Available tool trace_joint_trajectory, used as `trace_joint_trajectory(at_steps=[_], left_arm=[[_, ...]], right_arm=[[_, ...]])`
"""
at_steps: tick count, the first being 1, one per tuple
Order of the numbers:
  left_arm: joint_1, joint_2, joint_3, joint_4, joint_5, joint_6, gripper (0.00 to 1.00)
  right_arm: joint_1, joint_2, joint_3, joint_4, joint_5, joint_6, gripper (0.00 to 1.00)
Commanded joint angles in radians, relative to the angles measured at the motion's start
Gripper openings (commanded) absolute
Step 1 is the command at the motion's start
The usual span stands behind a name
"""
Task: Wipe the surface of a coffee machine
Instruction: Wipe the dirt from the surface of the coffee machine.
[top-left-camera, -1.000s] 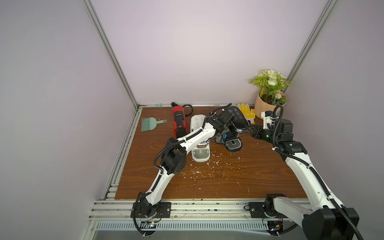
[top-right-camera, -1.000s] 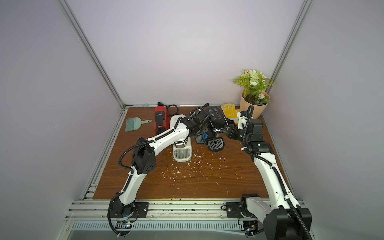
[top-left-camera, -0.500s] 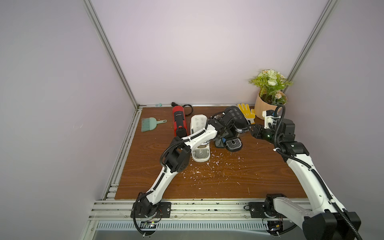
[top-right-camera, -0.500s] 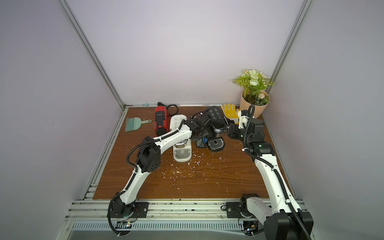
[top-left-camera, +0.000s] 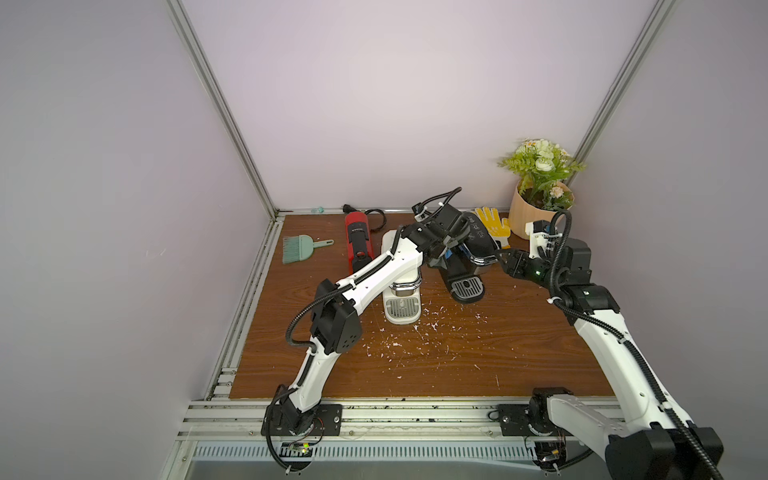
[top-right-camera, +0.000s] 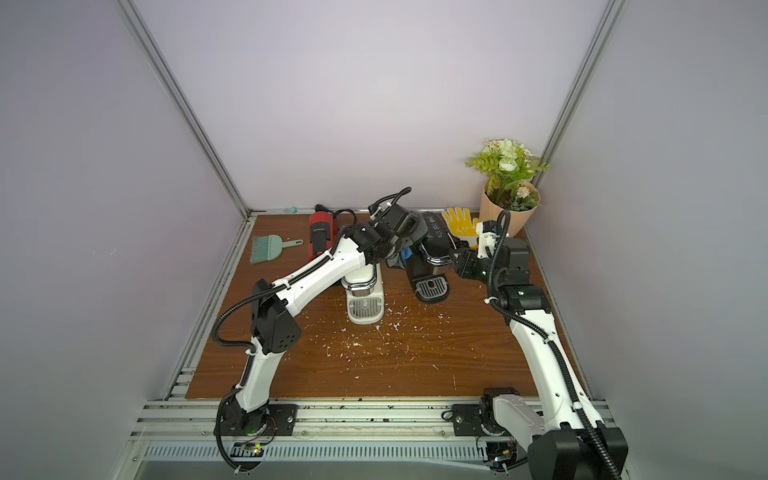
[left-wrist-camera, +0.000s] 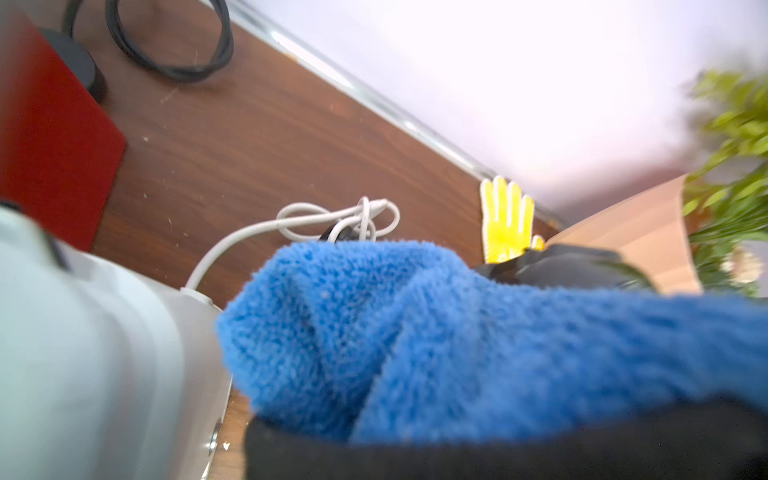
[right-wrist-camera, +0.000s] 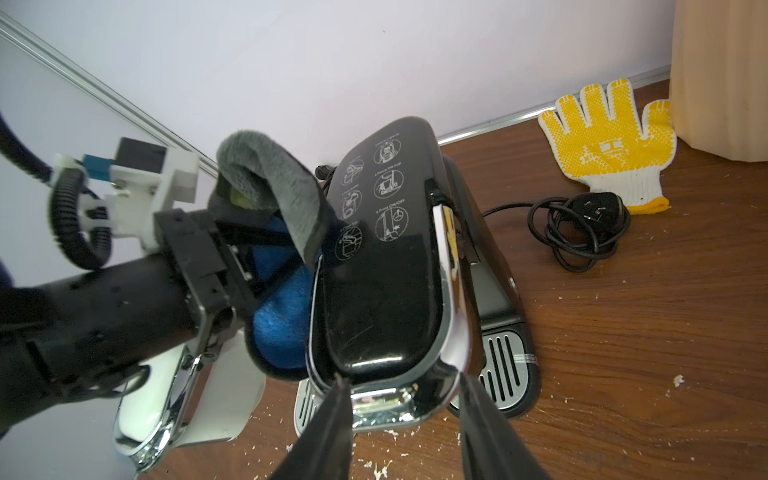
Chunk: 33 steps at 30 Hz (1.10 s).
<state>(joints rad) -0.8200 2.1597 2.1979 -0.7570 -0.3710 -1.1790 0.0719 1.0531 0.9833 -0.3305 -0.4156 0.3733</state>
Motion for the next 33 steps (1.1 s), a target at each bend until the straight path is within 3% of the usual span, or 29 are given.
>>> trace_joint_trajectory(at_steps=[1, 13, 23, 28, 33], left_arm=[[0.002, 0.043, -0.001, -0.025, -0.025, -0.014, 0.00], [0.007, 0.163, -0.050, -0.024, 0.071, -0.047, 0.00], [0.005, 0.110, -0.015, -0.023, 0.059, -0.016, 0.00], [0.007, 0.045, 0.055, -0.022, 0.031, 0.053, 0.00], [0.009, 0.023, 0.151, -0.015, -0.026, 0.201, 0.00]], right_arm=[[0.000, -0.025, 0.049, 0.000, 0.017, -0.020, 0.45], [-0.001, -0.039, 0.034, -0.015, 0.029, -0.033, 0.45], [0.000, -0.042, 0.014, -0.010, 0.026, -0.032, 0.45], [0.000, -0.045, -0.001, -0.002, 0.027, -0.029, 0.45], [0.000, -0.045, -0.006, -0.001, 0.026, -0.028, 0.46]])
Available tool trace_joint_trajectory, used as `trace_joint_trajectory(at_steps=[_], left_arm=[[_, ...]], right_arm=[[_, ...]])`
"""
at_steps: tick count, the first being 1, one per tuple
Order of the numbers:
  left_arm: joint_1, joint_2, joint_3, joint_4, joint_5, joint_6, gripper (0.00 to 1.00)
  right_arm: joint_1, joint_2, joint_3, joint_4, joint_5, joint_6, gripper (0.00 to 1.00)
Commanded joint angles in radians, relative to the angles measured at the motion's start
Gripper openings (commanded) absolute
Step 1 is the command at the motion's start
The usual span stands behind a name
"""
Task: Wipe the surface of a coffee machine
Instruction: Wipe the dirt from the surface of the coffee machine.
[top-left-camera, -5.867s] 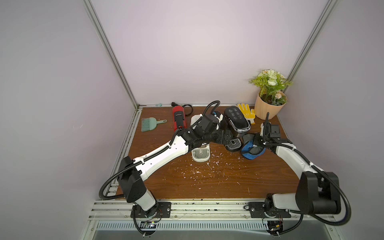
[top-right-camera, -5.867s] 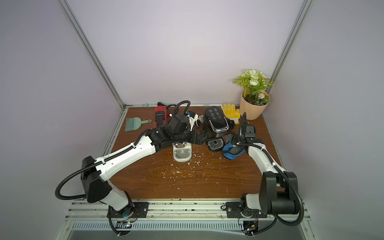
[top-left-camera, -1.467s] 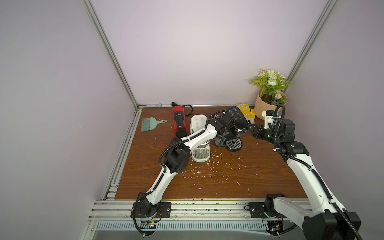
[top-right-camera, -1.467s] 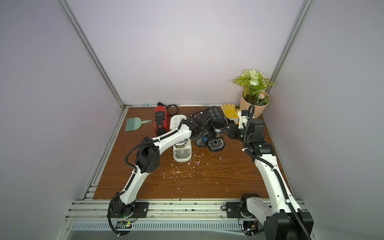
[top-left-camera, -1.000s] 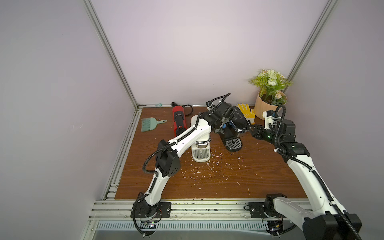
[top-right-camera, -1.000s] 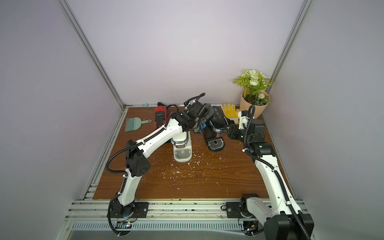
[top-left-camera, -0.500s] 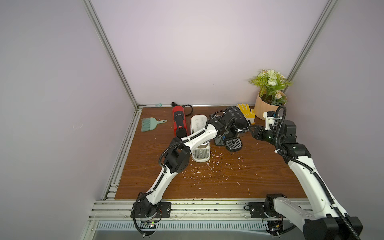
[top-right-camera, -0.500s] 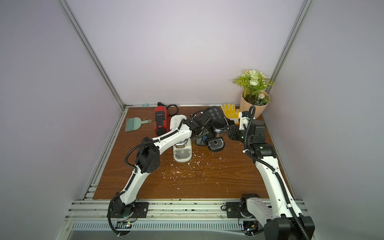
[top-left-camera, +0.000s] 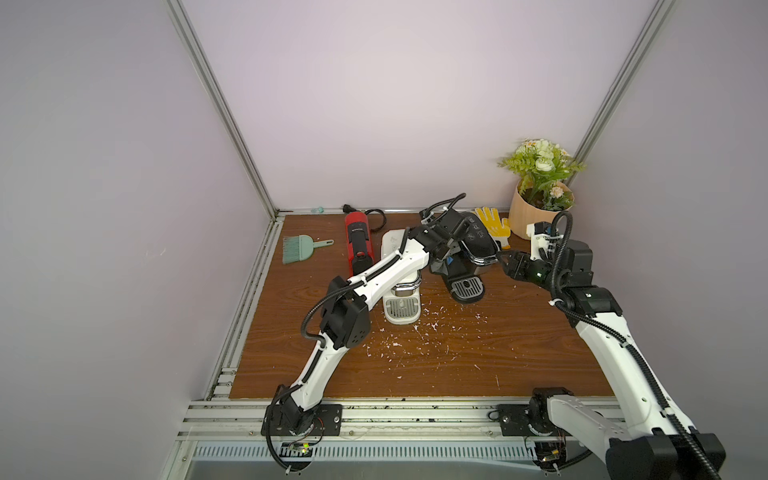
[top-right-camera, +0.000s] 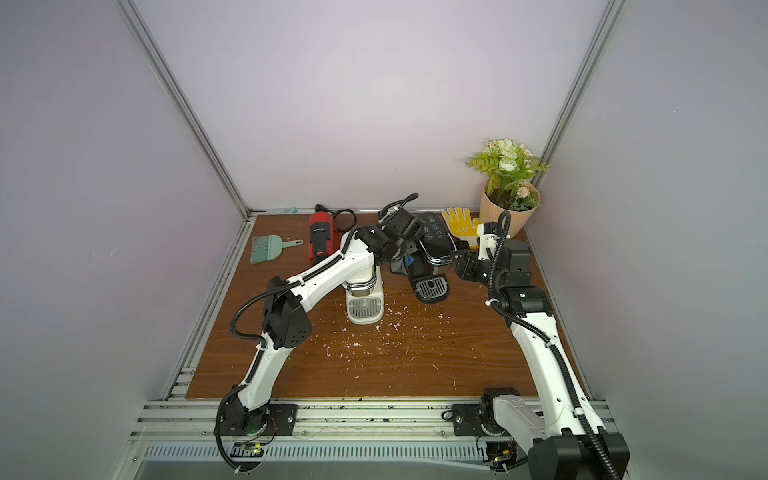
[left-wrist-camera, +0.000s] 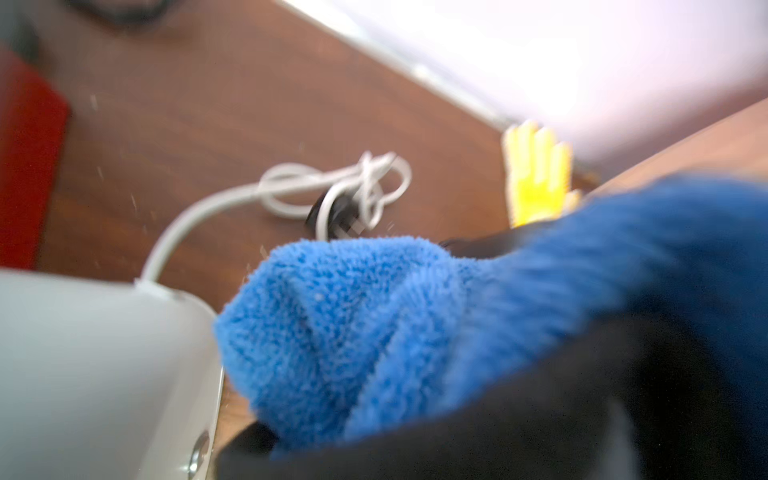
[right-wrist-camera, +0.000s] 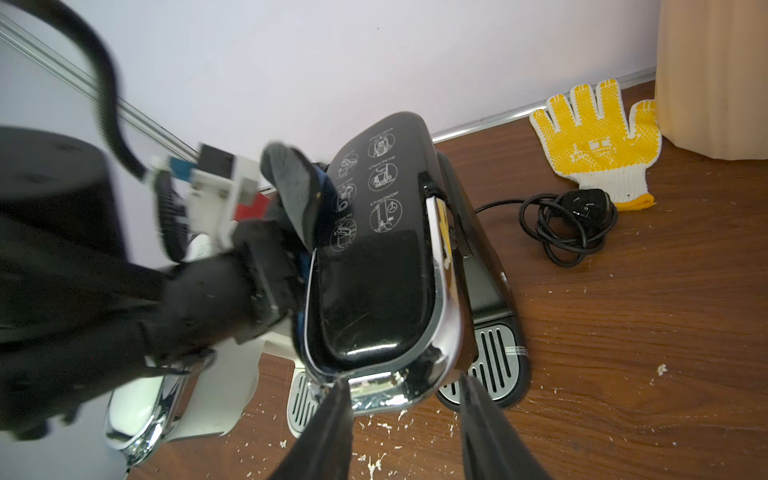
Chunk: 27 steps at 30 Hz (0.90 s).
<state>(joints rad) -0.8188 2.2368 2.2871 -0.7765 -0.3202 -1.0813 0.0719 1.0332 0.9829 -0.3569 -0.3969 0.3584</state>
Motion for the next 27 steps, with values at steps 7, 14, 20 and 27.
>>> trace_joint_trajectory(at_steps=[7, 14, 20, 27], left_arm=[[0.073, 0.026, 0.191, 0.005, 0.095, 0.493, 0.00], [0.200, 0.051, 0.202, 0.084, 0.446, 0.740, 0.00], [0.257, 0.107, 0.237, 0.125, 0.618, 0.843, 0.00], [0.257, 0.208, 0.255, 0.126, 0.770, 0.911, 0.00]], right_arm=[[0.000, -0.030, -0.008, 0.012, 0.016, -0.020, 0.46], [0.000, -0.035, -0.020, 0.006, 0.018, -0.023, 0.46], [0.000, -0.042, -0.019, -0.007, 0.020, -0.028, 0.46], [0.000, -0.045, -0.019, -0.017, 0.021, -0.033, 0.46]])
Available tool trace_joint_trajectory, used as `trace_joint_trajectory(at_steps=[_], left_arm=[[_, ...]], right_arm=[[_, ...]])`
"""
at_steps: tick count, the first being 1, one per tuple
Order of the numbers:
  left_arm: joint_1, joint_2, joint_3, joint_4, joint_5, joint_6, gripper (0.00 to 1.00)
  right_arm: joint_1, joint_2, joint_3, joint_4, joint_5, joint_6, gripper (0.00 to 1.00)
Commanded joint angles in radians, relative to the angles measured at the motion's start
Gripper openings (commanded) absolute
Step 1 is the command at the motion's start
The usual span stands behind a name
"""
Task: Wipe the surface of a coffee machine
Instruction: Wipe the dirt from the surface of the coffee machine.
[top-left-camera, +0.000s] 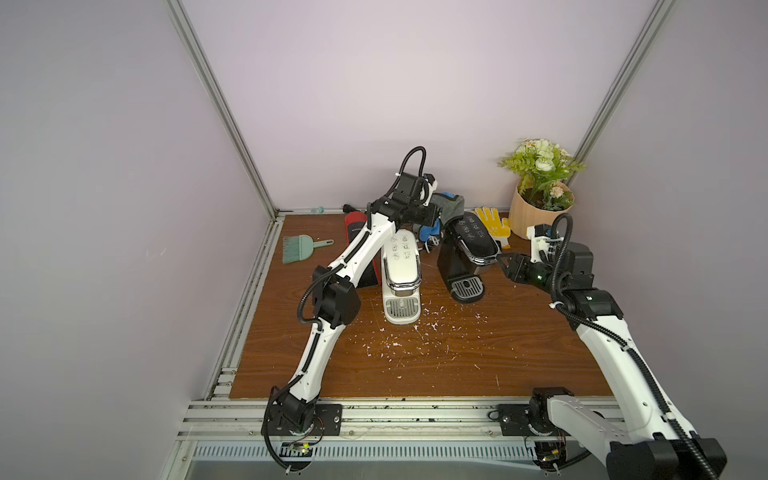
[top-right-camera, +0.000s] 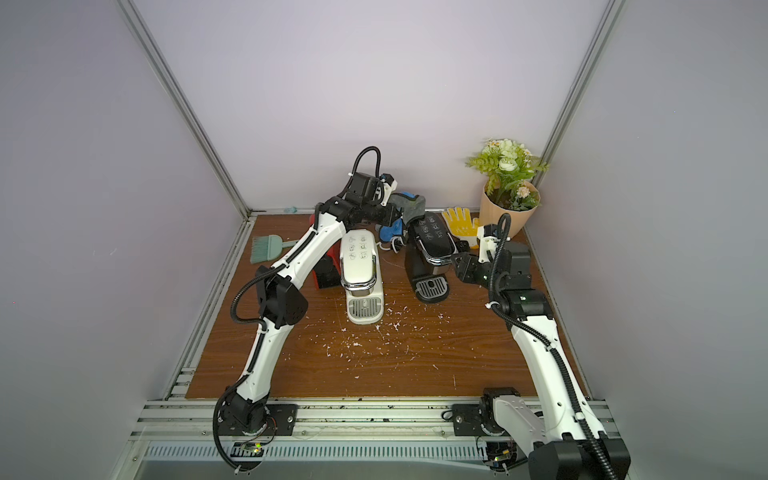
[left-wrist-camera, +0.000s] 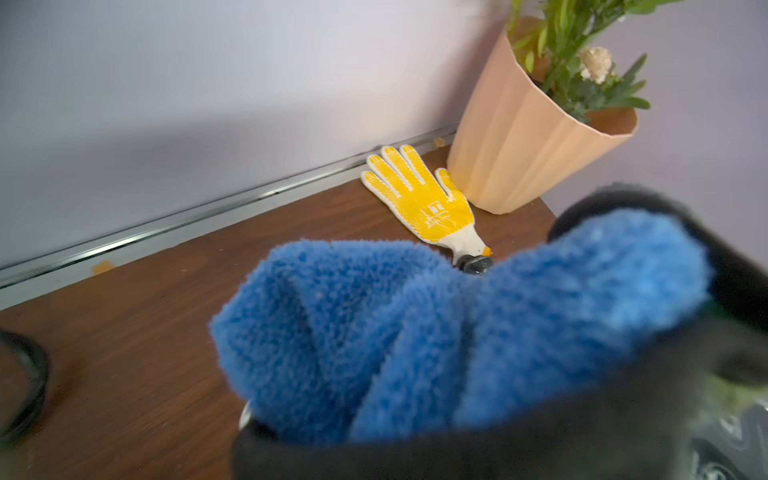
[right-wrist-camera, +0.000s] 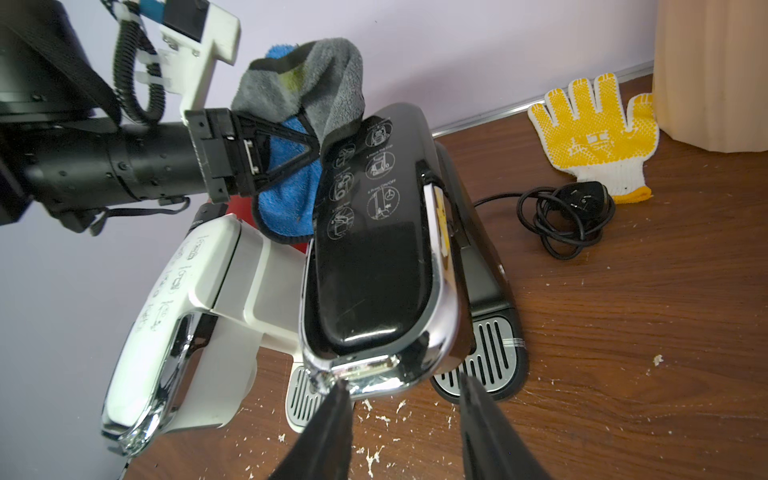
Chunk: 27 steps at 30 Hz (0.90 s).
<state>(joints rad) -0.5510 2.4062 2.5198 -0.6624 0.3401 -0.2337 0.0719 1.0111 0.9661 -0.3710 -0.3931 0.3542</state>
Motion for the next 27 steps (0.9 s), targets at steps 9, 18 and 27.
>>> trace_joint_trajectory(at_steps=[9, 18, 27], left_arm=[[-0.011, 0.146, 0.020, -0.010, 0.212, 0.105, 0.00], [-0.011, 0.151, -0.056, -0.051, 0.183, 0.125, 0.00], [-0.010, 0.048, -0.045, -0.054, 0.095, 0.091, 0.00]], right_arm=[[0.000, -0.025, 0.005, -0.016, 0.028, -0.035, 0.46], [0.000, -0.019, 0.012, -0.017, 0.029, -0.037, 0.46], [0.001, -0.017, 0.019, -0.017, 0.026, -0.038, 0.46]])
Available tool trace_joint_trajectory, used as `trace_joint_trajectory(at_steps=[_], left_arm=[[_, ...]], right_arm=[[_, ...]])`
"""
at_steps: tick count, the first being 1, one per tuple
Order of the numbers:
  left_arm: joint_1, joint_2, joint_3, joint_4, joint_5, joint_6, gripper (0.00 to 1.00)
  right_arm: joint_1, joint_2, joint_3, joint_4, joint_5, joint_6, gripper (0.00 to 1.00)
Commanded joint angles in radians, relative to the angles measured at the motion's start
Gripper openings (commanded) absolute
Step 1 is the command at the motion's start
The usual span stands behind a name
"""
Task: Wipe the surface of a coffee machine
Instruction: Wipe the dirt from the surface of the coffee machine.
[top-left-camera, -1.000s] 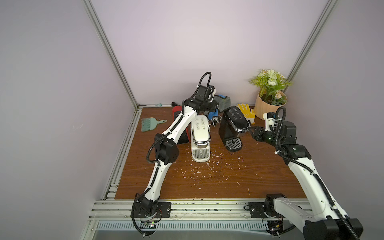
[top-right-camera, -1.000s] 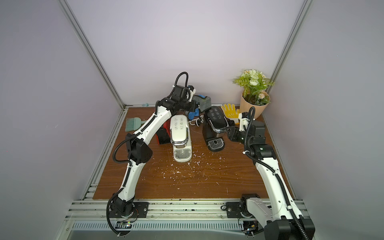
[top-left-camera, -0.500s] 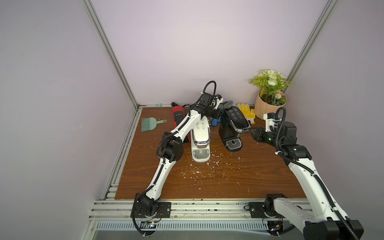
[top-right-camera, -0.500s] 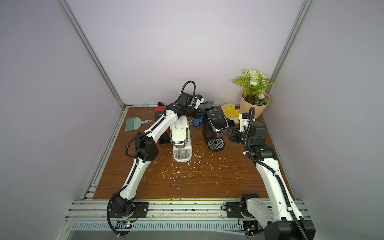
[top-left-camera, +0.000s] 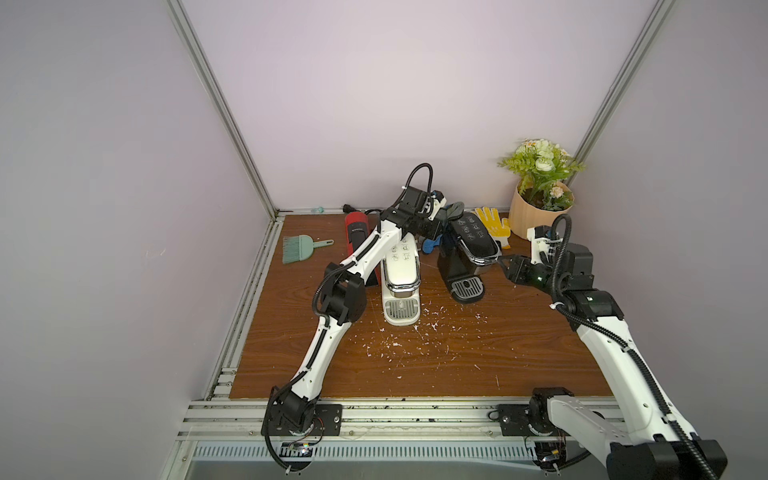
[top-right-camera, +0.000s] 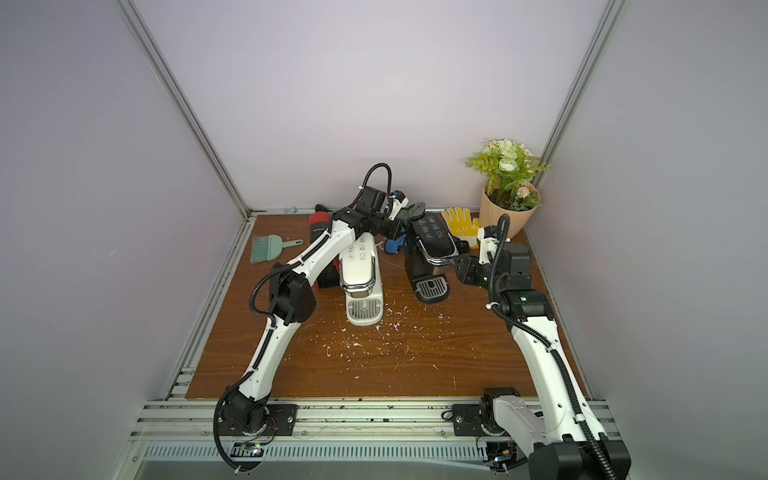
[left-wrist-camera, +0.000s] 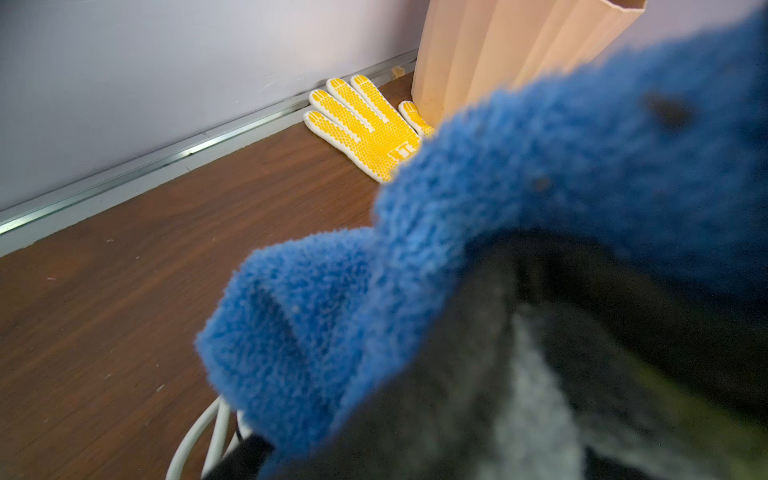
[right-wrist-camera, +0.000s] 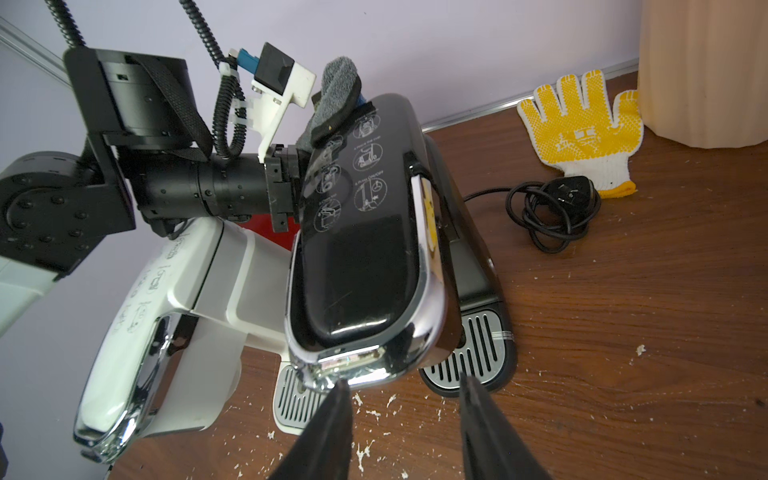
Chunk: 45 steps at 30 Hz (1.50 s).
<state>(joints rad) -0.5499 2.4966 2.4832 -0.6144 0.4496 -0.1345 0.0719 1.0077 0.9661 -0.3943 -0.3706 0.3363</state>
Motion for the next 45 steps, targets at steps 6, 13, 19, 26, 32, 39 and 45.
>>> trace_joint_trajectory(at_steps=[6, 13, 19, 26, 32, 39, 45], left_arm=[[-0.008, -0.153, 0.031, -0.014, -0.115, -0.076, 0.00], [-0.001, -0.168, 0.031, 0.105, -0.191, -0.121, 0.00], [0.015, -0.083, 0.040, 0.186, -0.071, -0.186, 0.00], [0.016, 0.016, 0.043, 0.188, 0.073, -0.182, 0.00], [0.016, 0.064, 0.042, 0.125, 0.186, -0.153, 0.00], [0.016, 0.070, 0.036, -0.032, 0.225, -0.030, 0.00], [0.015, -0.017, -0.027, -0.050, 0.126, 0.046, 0.00]], right_arm=[[0.002, -0.016, 0.012, 0.015, -0.008, -0.007, 0.46], [0.002, -0.027, 0.013, 0.003, -0.004, -0.012, 0.46], [0.003, -0.034, 0.016, -0.006, 0.001, -0.014, 0.46], [0.002, -0.034, 0.011, -0.009, -0.003, -0.015, 0.46], [0.002, -0.037, 0.017, -0.016, 0.015, -0.023, 0.46], [0.003, -0.029, 0.021, -0.012, 0.012, -0.023, 0.46], [0.002, -0.025, 0.025, -0.009, 0.004, -0.016, 0.46]])
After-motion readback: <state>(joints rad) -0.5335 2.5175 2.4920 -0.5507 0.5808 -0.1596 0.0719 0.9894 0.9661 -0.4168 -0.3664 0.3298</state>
